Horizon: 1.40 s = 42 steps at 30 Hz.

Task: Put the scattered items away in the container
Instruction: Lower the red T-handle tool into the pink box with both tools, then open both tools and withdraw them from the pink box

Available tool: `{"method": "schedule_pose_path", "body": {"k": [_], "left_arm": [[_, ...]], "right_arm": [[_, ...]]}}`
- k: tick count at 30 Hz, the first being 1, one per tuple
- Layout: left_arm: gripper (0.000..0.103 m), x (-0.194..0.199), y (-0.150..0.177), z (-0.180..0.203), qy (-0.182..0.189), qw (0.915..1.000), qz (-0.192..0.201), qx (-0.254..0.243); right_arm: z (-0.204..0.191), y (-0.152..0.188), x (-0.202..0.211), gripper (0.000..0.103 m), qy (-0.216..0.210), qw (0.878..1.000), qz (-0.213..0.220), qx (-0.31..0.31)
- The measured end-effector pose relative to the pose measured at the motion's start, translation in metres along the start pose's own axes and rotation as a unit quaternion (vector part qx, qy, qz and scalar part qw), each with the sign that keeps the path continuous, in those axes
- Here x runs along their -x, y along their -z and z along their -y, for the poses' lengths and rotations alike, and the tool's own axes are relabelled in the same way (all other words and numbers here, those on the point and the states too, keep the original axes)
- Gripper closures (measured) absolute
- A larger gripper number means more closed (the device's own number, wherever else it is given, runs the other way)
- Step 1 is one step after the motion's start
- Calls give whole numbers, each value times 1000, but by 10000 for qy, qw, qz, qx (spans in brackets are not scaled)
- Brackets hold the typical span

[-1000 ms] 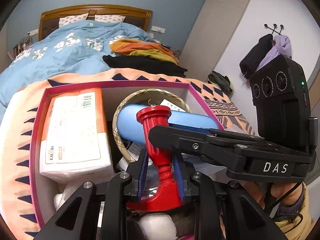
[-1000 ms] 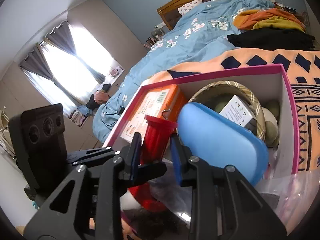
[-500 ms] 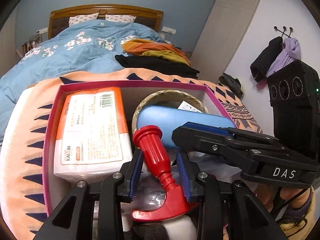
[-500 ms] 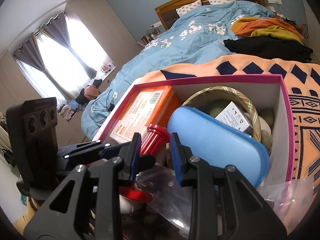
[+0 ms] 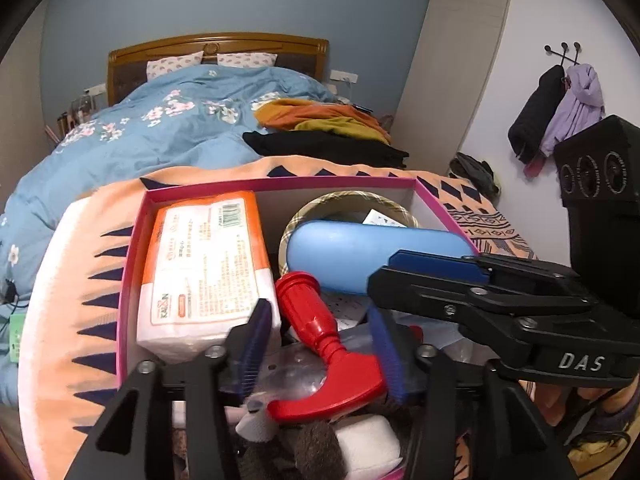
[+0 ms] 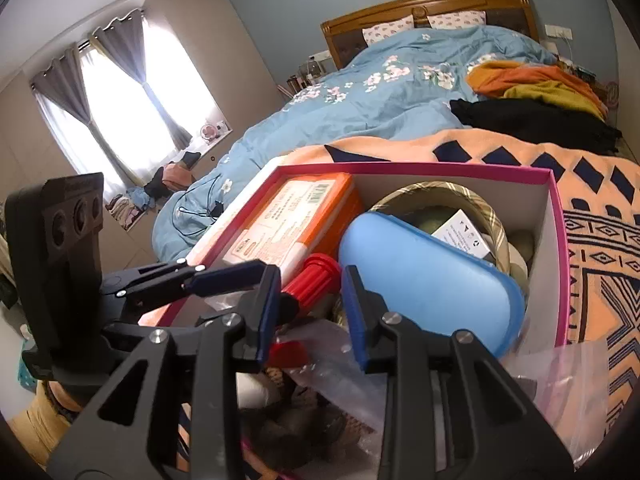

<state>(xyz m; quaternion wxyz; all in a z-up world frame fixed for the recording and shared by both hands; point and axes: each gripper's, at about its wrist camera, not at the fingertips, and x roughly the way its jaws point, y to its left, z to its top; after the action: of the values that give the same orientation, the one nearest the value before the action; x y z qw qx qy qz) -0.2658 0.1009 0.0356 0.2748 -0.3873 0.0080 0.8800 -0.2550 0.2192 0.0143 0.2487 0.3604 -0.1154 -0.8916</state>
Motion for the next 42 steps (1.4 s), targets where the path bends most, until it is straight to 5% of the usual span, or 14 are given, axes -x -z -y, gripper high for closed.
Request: {"method": "schedule_pose_path", "body": {"k": [3, 6, 25, 35, 42], "left_arm": [[35, 3, 6, 1, -9, 10000, 55, 20], [21, 7, 12, 2, -160, 9997, 158, -14], [18, 47, 56, 19, -405, 9965, 733, 49], [18, 58, 89, 32, -1036, 9907, 869, 159], [15, 64, 112, 37, -1353, 9866, 902, 107]], "right_arm": [[-4, 6, 4, 47, 85, 9999, 42, 106], [-7, 12, 9, 46, 142, 9997, 112, 188], [-33, 74, 57, 27, 771, 9912, 667, 850], [-54, 123, 70, 17, 1615, 9730, 1077, 1246], [-60, 150, 70, 9, 1733, 9713, 1108, 1190]]}}
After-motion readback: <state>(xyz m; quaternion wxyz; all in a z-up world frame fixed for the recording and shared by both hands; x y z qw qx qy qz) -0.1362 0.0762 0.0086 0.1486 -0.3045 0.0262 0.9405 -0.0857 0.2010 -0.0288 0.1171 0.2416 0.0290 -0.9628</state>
